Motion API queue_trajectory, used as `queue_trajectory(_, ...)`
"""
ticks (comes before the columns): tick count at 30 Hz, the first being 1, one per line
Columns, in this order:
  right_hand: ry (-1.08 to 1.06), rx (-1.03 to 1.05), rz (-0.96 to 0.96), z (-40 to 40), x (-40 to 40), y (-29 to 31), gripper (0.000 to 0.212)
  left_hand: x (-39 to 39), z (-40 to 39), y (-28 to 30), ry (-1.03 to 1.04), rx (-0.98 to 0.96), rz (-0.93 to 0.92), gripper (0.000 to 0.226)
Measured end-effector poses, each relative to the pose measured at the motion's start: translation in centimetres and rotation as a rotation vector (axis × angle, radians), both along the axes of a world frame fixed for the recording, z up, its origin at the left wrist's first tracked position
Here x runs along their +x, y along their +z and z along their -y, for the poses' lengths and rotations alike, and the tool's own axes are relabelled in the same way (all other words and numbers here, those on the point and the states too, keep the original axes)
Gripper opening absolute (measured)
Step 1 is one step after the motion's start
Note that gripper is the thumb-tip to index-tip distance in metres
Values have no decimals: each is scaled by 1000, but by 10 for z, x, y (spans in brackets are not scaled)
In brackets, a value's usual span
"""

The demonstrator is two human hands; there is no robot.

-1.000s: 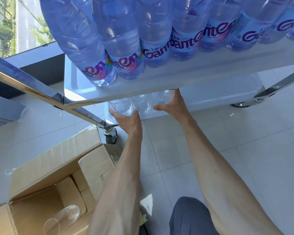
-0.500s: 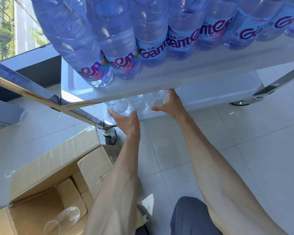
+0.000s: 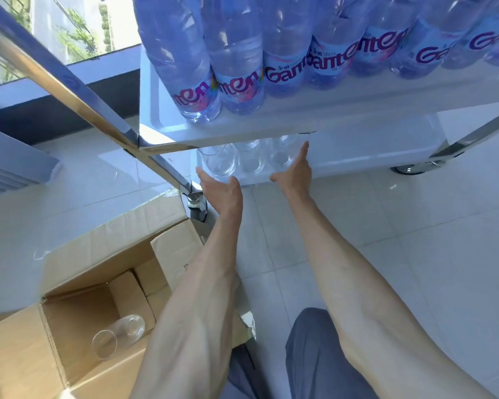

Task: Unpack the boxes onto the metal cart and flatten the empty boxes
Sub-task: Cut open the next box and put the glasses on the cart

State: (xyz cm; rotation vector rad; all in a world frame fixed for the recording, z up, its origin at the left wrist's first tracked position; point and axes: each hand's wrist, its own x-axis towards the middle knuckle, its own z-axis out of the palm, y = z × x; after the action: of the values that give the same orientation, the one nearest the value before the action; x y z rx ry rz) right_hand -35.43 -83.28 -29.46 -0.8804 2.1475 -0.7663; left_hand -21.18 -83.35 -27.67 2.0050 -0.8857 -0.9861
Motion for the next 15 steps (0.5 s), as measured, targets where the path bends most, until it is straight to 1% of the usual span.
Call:
queue_trajectory(3, -95, 7, -37, -17, 18, 7, 97, 8, -13, 8, -38, -47, -12, 75)
queue_trajectory(5, -159, -29, -51, -37, 33, 10, 83, 18, -26, 15, -34, -55, -24, 62)
queue_trajectory(7, -199, -74, -80, -60, 51, 13, 69, 32, -42, 29, 0, -78, 15, 44)
queue_trajectory(9, -222, -125, -107, -80, 74, 21, 52, 51, -61, 45, 80, -156, 46, 28)
queue_trajectory(10, -232, -157, -109, -90, 87, 25, 44, 63, -71, 49, 131, -196, 54, 24)
queue_trajectory(12, -223, -219, -110, -106, 118, 32, 32, 95, -91, 52, 212, -243, 70, 22)
queue_trajectory(15, -149, -299, -93, -121, 166, 42, 26, 150, -121, 42, 278, -182, 163, 25)
